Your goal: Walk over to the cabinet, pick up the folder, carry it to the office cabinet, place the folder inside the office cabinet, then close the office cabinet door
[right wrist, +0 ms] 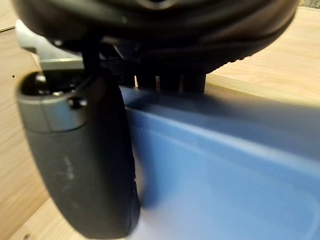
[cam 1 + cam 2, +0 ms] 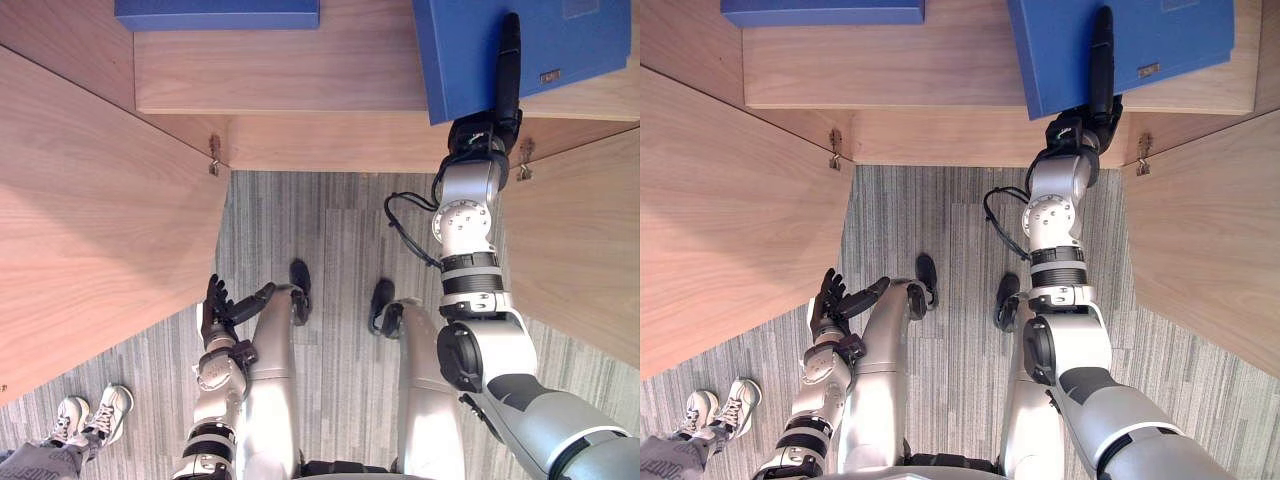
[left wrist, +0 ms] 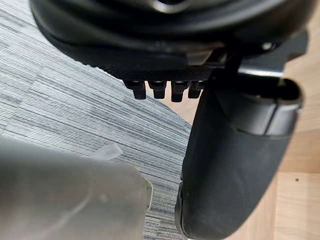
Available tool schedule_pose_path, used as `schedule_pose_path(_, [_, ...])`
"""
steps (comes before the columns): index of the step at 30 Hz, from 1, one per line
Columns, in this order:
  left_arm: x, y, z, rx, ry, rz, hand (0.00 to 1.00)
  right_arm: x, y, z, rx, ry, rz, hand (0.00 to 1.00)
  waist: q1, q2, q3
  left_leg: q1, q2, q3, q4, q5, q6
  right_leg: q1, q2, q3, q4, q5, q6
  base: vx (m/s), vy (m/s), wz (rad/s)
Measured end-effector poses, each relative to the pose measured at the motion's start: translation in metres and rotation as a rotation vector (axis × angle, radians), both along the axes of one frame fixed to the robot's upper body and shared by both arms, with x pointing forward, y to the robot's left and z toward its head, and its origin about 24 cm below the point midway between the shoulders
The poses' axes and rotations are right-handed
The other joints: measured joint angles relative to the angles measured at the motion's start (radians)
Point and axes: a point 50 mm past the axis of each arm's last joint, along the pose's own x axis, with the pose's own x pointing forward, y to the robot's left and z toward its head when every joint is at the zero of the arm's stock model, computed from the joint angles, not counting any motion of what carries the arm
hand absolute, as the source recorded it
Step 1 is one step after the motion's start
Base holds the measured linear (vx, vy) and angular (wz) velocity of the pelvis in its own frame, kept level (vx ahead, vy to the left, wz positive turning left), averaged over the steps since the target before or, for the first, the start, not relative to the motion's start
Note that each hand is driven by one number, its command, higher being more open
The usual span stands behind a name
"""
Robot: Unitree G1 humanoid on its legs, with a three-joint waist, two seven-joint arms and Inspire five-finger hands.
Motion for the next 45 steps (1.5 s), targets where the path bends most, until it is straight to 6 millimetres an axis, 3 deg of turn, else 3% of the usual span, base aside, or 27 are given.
schedule_pose_path(5, [0.000,-0.002,0.000,-0.014,-0.002,-0.001,1.00,-0.001,0.000,0.042,-0.128,-0.151,0.014,1.00,0.010,0.006,-0.005,-0.008,0.004,0.002,-0.010,0.014,0.001,-0.011,0.000,-0.005,-0.004,0.006,-0.005,-0.05,-0.036,0.02])
schedule_pose_path(7, [0.000,-0.002,-0.001,-0.015,-0.002,-0.005,1.00,-0.003,0.009,0.063,-0.293,-0.227,0.041,1.00,0.009,0.006,-0.005,-0.008,0.008,0.003,-0.016,0.020,0.005,-0.010,0.004,-0.007,-0.013,0.009,-0.005,0.00,-0.029,-0.03])
schedule_pose_path(15, [-0.005,-0.002,-0.012,-0.014,0.046,-0.027,1.00,0.008,0.028,0.069,-0.839,-0.175,0.052,1.00,0.000,0.005,-0.016,0.057,0.008,0.022,-0.070,0.022,0.008,0.061,0.000,-0.015,-0.076,0.018,0.002,0.01,-0.004,0.01])
schedule_pose_path(19, [-0.005,-0.002,-0.014,-0.007,0.053,-0.056,1.00,0.015,0.025,0.072,-1.069,-0.110,0.015,1.00,-0.004,0.005,-0.017,0.059,0.008,0.034,-0.081,0.022,0.009,0.065,-0.004,-0.015,-0.092,0.022,0.007,0.00,0.002,0.01])
schedule_pose_path(20, [-0.006,-0.002,-0.015,-0.001,0.059,-0.066,1.00,0.017,0.020,0.070,-1.149,-0.074,-0.006,0.00,-0.003,0.005,-0.017,0.061,0.008,0.040,-0.085,0.023,0.009,0.069,-0.006,-0.016,-0.097,0.022,0.008,0.02,0.001,0.05])
schedule_pose_path(27, [-0.008,-0.001,-0.019,0.003,0.075,-0.084,1.00,0.027,-0.010,0.046,-1.518,0.141,-0.086,0.00,-0.014,0.005,-0.017,0.082,0.008,0.058,-0.100,0.023,0.010,0.094,-0.013,-0.021,-0.115,0.023,0.010,0.00,-0.005,0.01])
schedule_pose_path(34, [-0.009,-0.002,-0.022,0.000,0.088,-0.101,1.00,0.022,-0.027,0.004,-1.520,0.208,-0.055,0.00,-0.014,0.003,-0.019,0.100,0.009,0.062,-0.105,0.022,0.011,0.108,-0.014,-0.022,-0.117,0.023,0.010,-0.04,-0.035,0.01])
schedule_pose_path(39, [-0.009,0.001,-0.024,0.005,0.101,-0.103,1.00,0.011,-0.019,-0.027,-1.507,0.185,0.006,0.00,-0.017,-0.006,-0.024,0.107,0.013,0.075,-0.109,0.021,0.013,0.108,-0.014,-0.016,-0.118,0.023,0.010,-0.04,-0.031,-0.04])
schedule_pose_path(45, [-0.010,0.003,-0.025,0.012,0.109,-0.097,1.00,0.009,0.001,-0.038,-1.568,0.182,-0.019,0.00,-0.018,-0.014,-0.033,0.105,0.016,0.082,-0.113,0.021,0.013,0.101,-0.014,-0.015,-0.123,0.023,0.010,-0.02,-0.030,-0.02])
